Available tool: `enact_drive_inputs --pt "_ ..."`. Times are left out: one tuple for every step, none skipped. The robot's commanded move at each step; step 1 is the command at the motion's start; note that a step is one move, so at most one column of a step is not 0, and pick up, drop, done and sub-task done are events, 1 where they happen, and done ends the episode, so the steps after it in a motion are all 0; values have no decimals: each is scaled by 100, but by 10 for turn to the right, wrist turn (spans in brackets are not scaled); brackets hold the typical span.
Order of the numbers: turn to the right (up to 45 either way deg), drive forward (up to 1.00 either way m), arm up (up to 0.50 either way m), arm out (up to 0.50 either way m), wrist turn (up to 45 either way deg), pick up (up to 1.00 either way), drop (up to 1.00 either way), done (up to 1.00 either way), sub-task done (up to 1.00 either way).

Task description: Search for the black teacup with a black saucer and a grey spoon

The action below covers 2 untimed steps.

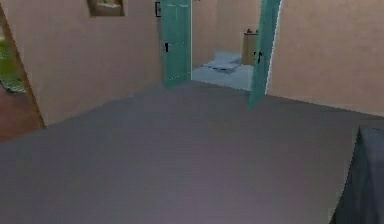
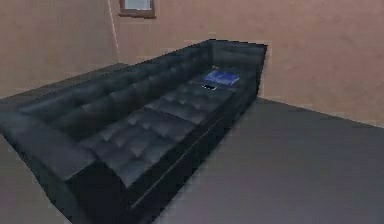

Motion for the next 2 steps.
enact_drive_inputs --pt "0 55 0 0 0 0 0 0 0" --pt "0 100 0 0 0 0 0 0 0"
